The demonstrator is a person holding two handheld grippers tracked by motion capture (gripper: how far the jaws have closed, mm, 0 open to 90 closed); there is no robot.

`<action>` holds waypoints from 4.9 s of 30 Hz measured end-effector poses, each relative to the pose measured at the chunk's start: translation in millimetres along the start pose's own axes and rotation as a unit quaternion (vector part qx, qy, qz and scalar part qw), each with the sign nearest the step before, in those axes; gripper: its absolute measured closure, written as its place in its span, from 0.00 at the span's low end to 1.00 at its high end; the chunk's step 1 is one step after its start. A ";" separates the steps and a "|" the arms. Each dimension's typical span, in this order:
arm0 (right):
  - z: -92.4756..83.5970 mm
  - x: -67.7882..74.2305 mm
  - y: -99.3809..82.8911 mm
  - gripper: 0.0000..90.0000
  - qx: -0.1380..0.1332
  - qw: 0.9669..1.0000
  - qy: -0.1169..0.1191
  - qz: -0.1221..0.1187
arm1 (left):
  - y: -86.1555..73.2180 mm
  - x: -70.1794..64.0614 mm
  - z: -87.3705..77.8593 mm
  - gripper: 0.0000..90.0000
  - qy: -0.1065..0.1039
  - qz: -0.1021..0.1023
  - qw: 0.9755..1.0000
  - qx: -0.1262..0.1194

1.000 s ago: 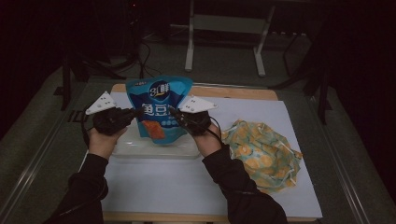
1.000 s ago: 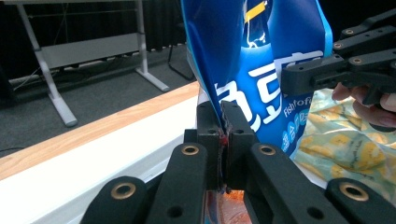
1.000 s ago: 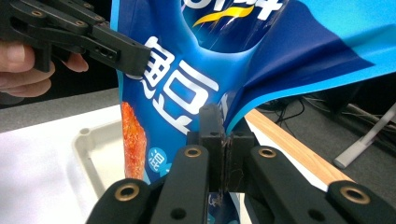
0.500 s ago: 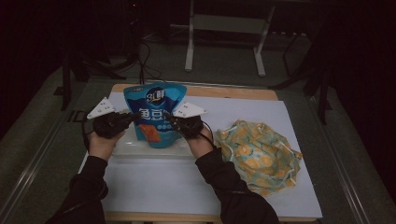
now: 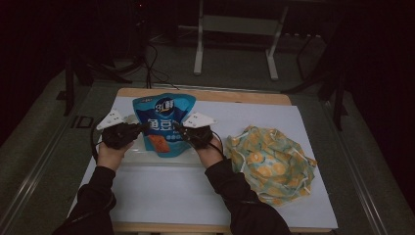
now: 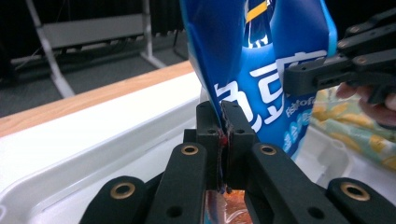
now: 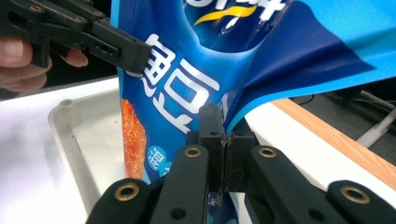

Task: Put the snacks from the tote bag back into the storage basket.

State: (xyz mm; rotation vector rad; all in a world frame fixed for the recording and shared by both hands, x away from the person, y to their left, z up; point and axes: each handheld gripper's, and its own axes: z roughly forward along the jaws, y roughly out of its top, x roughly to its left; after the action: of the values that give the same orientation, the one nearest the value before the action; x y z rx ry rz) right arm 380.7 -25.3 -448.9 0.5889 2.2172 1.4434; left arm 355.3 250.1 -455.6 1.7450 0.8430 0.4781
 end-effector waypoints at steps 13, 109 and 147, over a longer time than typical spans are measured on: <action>-11.5 8.9 -8.4 0.97 -0.008 1.000 0.008 -0.005 | -6.1 -6.5 -8.4 0.96 -0.018 0.004 1.000 -0.001; -267.5 -51.7 -122.1 0.17 0.063 0.992 -0.067 0.087 | -58.3 -133.6 9.3 0.03 -0.128 -0.022 0.989 0.073; -303.3 -60.8 -149.9 0.16 -0.046 0.988 -0.122 0.088 | -72.8 -132.1 2.8 0.03 -0.110 -0.003 0.992 0.069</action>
State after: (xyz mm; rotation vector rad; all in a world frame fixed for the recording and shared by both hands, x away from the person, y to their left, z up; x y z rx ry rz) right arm 242.2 -339.4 -468.4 0.8962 1.9392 1.4623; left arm 247.1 162.3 -513.2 1.8825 0.7375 0.2222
